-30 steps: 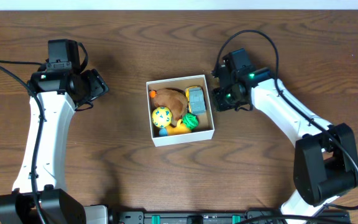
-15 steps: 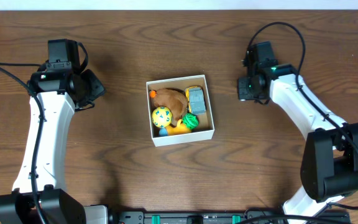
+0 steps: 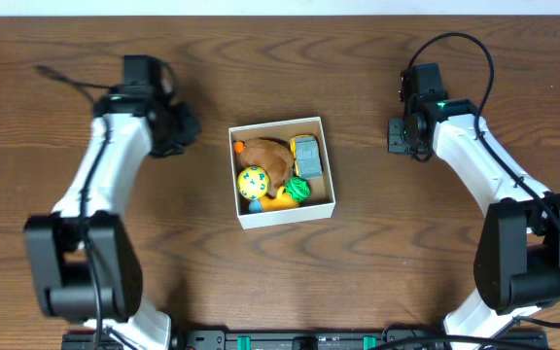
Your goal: Pack container
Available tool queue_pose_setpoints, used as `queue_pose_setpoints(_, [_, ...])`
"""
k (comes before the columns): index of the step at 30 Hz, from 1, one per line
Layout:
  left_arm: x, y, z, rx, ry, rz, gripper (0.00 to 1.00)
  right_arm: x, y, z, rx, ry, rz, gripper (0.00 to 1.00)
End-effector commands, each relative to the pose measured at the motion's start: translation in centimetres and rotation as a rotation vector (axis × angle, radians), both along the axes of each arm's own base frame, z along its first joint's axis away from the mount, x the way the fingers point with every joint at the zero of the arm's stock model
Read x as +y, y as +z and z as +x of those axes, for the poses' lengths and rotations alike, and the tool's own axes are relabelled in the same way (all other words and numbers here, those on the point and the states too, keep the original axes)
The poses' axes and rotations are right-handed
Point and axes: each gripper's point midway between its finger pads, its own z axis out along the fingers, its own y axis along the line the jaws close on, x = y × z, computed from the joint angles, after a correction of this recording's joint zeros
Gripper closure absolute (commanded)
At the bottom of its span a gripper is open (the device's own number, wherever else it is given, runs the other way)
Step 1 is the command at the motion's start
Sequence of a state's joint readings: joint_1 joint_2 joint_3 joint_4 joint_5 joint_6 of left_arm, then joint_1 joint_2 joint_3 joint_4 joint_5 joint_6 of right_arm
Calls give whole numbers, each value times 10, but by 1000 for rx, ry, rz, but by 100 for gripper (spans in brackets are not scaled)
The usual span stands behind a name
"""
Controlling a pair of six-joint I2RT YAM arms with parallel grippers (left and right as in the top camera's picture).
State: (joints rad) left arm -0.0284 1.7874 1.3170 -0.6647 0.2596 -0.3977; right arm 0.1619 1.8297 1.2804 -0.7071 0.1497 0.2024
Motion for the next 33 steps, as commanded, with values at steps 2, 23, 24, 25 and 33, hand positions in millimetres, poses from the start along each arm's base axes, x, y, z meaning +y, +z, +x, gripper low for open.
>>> queue_pose_setpoints(2, [-39,-10,4,-13,-141,-27,94,-4,8,5,-20,-11,-11,76])
queue_pose_setpoints(23, [-82,-17,13,-74,-270,-51,94,-4,8,3,-10,-11,-12,71])
queue_pose_setpoints(24, [-81,-17,13,-74,-270,-50,94,-4,8,3,-10,-11,-12,70])
queue_pose_setpoints(25, [-80,-17,13,-74,-266,-49,94,-4,8,3,-10,-11,-12,70])
queue_pose_setpoints(33, [-46,-1,24,-126,-228,-30,52,-2,16,23,-102,-13,-1,25])
